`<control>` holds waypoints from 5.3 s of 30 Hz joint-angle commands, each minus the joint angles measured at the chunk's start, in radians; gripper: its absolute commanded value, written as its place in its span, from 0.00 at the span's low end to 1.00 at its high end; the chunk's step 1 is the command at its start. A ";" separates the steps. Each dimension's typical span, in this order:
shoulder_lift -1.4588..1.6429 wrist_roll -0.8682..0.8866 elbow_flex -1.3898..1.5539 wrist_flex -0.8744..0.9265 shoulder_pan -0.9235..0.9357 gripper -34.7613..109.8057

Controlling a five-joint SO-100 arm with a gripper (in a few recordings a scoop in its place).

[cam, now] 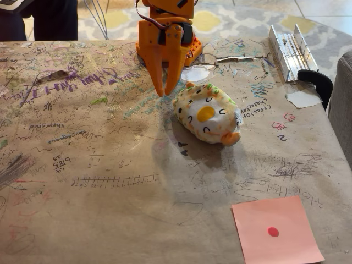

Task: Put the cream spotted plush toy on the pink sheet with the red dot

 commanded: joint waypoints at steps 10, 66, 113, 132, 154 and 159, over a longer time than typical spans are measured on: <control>-0.916 0.368 -1.134 0.291 -0.189 0.24; -2.160 -0.106 -1.424 0.422 -0.146 0.39; 0.009 0.908 -1.342 0.296 -0.287 0.24; -2.215 0.816 -2.439 0.595 -0.167 0.82; -1.520 0.485 -1.014 -0.074 -0.066 0.53; -1.809 0.485 -1.270 -0.095 -0.018 0.52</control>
